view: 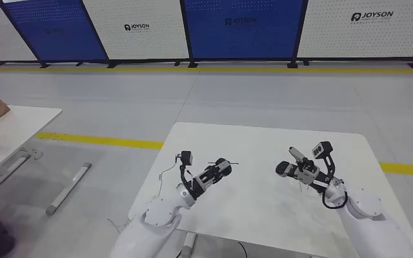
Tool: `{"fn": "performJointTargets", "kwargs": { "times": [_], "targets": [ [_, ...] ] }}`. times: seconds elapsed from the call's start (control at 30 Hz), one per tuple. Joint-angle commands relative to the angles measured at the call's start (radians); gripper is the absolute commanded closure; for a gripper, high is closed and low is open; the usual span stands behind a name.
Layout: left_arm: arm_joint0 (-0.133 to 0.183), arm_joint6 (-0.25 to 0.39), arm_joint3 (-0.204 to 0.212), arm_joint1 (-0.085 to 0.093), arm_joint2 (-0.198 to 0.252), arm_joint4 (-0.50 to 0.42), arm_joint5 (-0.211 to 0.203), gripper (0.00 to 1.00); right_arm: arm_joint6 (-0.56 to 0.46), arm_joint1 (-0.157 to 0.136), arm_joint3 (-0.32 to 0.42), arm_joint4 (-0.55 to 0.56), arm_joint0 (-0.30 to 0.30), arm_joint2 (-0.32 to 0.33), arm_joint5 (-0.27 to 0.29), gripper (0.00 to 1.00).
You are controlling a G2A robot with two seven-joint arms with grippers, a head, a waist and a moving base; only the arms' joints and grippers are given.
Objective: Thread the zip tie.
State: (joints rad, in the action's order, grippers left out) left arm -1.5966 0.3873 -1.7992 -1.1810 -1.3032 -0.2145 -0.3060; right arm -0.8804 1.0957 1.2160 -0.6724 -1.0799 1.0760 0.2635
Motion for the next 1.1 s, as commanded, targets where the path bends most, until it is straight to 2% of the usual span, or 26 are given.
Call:
{"fn": "performJointTargets", "kwargs": {
  "times": [0.0,0.07,0.17,0.27,0.37,0.43,0.57,0.7,0.77,0.83,0.93,1.0,1.07],
  "targets": [
    [-0.04,0.015,-0.08,0.005,-0.041,-0.046,-0.034,1.0,0.0,0.0,0.0,0.0,0.0,0.0,0.0,0.0],
    [-0.083,0.042,-0.174,0.009,-0.082,-0.087,-0.034,1.0,0.0,0.0,0.0,0.0,0.0,0.0,0.0,0.0],
    [-0.139,0.075,-0.285,0.011,-0.131,-0.109,-0.034,1.0,0.0,0.0,0.0,0.0,0.0,0.0,0.0,0.0],
    [-0.179,0.093,-0.343,0.009,-0.16,-0.096,-0.034,1.0,0.0,0.0,0.0,0.0,0.0,0.0,0.0,0.0],
    [-0.192,0.09,-0.346,0.005,-0.164,-0.061,-0.034,1.0,0.0,0.0,0.0,0.0,0.0,0.0,0.0,0.0],
    [-0.185,0.072,-0.322,0.001,-0.154,-0.041,-0.034,1.0,0.0,0.0,0.0,0.0,0.0,0.0,0.0,0.0],
    [-0.147,0.057,-0.24,-0.005,-0.107,-0.008,-0.034,1.0,0.0,0.0,0.0,0.0,0.0,0.0,0.0,0.0],
    [-0.086,0.039,-0.136,-0.01,-0.054,0.027,-0.016,1.0,0.0,0.0,0.0,0.0,0.0,0.0,0.0,0.0],
    [-0.051,0.043,-0.071,-0.013,-0.018,0.036,0.016,1.0,0.0,0.0,0.0,0.0,0.0,0.0,0.0,0.0],
    [-0.015,0.024,-0.01,-0.017,0.014,0.069,0.027,1.0,0.0,0.0,0.0,0.0,0.0,0.0,0.0,0.0],
    [0.026,0.019,0.067,-0.022,0.052,0.076,0.033,1.0,0.0,0.0,0.0,0.0,0.0,0.0,0.0,0.0],
    [0.044,0.001,0.105,-0.025,0.076,0.097,0.029,1.0,0.0,0.0,0.0,0.0,0.0,0.0,0.0,0.0],
    [0.066,-0.013,0.142,-0.03,0.105,0.102,0.043,1.0,0.0,0.0,0.0,0.0,0.0,0.0,0.0,0.0]
  ]
}}
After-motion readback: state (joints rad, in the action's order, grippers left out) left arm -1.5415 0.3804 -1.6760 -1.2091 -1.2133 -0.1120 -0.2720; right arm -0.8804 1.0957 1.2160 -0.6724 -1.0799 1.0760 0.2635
